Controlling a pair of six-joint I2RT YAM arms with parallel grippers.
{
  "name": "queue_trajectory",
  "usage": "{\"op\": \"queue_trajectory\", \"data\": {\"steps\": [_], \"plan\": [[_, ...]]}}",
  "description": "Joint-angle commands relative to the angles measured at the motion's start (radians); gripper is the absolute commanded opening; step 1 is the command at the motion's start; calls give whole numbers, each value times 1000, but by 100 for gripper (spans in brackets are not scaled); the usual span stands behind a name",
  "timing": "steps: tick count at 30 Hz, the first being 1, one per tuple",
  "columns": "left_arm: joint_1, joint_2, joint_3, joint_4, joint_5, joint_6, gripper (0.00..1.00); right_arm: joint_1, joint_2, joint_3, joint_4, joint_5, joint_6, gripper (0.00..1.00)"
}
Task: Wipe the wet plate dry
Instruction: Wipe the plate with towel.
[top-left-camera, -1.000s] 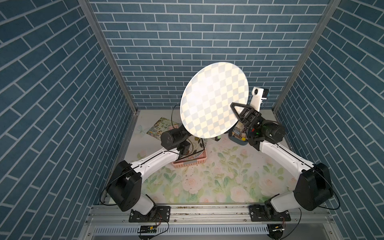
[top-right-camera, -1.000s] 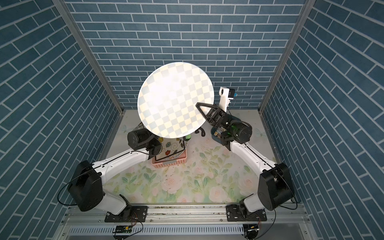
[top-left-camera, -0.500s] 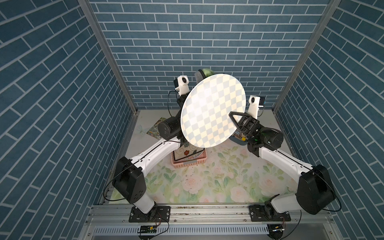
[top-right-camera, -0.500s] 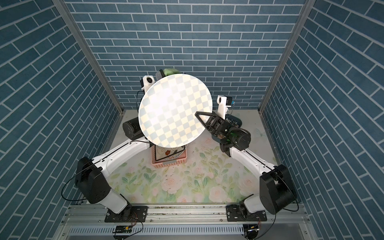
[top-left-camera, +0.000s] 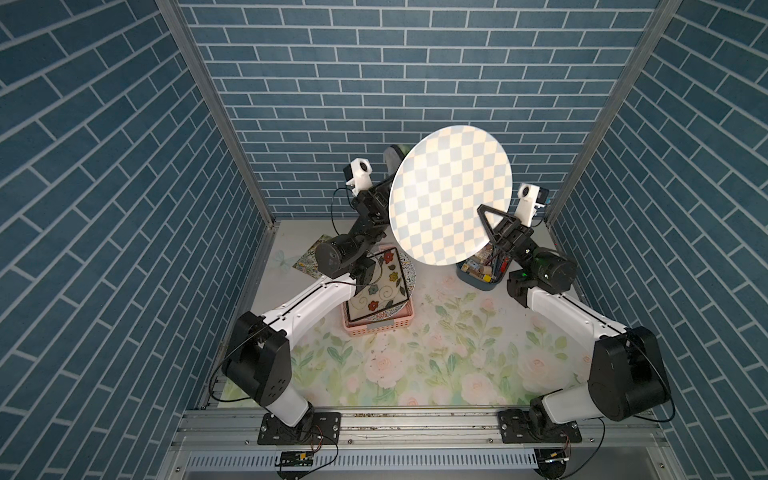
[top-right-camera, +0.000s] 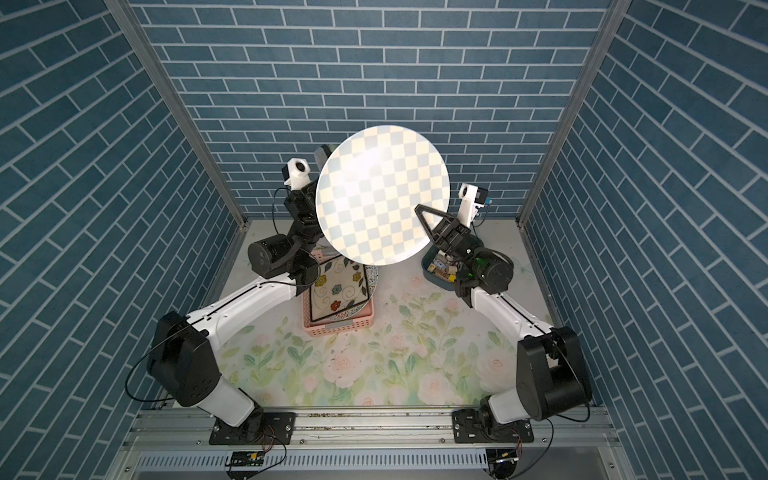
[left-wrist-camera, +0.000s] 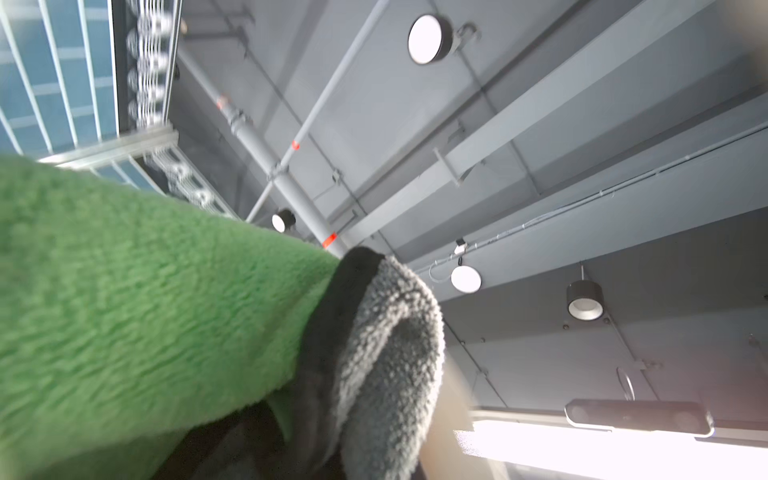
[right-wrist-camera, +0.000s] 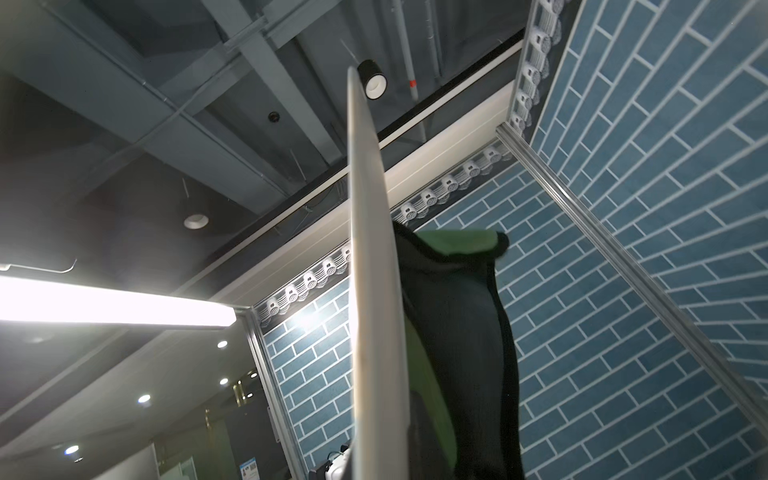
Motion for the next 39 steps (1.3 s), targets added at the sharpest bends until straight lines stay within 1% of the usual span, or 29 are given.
{"op": "queue_trajectory", "data": {"steps": [1, 3, 5, 7, 10, 13, 14, 16, 18, 19, 20, 22, 24, 26, 28, 30, 33, 37, 38, 39], "plan": [[-20, -48, 52, 337, 42, -16, 0, 89, -4, -45, 30, 21, -88, 0], [-38, -49, 33, 337, 49, -3, 0, 126, 34, -7, 36, 33, -93, 0], [-64, -66, -12, 337, 62, 30, 0, 122, 79, 58, 62, 61, -76, 0], [-88, -106, -80, 323, 94, 81, 0, 83, 128, 128, 99, 104, -49, 0], [-99, -210, -242, 246, 137, 166, 0, -9, 184, 228, 149, 147, 20, 0], [-73, -362, -373, 77, 159, 291, 0, -94, 177, 219, 153, 169, 44, 0], [-60, -415, -398, -18, 171, 348, 0, -112, 159, 192, 147, 172, 42, 0], [-43, -525, -402, -276, 187, 533, 0, -152, 117, 109, 134, 182, 37, 0], [-46, -618, -331, -672, 178, 804, 0, -176, 79, 18, 98, 194, 25, 0], [-51, -645, -291, -855, 145, 947, 0, -178, 48, -26, 67, 200, 10, 0], [-58, -665, -238, -1027, 96, 1064, 0, -176, 21, -60, 32, 208, -12, 0], [-64, -674, -180, -1233, -38, 1199, 0, -143, -31, -126, -52, 235, -83, 0], [-64, -649, -143, -1369, -165, 1271, 0, -90, -63, -142, -102, 235, -150, 0], [-65, -613, -124, -1453, -287, 1312, 0, -35, -75, -127, -134, 232, -197, 0], [-64, -565, -115, -1496, -364, 1348, 0, 30, -76, -103, -166, 231, -245, 0], [-64, -510, -91, -1530, -405, 1385, 0, 95, -73, -74, -207, 233, -299, 0], [-65, -459, -61, -1556, -432, 1409, 0, 168, -73, -51, -260, 227, -359, 0], [-65, -410, -53, -1608, -549, 1427, 0, 284, -64, -56, -270, 234, -409, 0], [-65, -395, -63, -1604, -541, 1428, 0, 311, -52, -49, -253, 236, -410, 0], [-75, -373, -81, -1586, -503, 1425, 0, 324, -38, -36, -239, 233, -407, 0]]}}
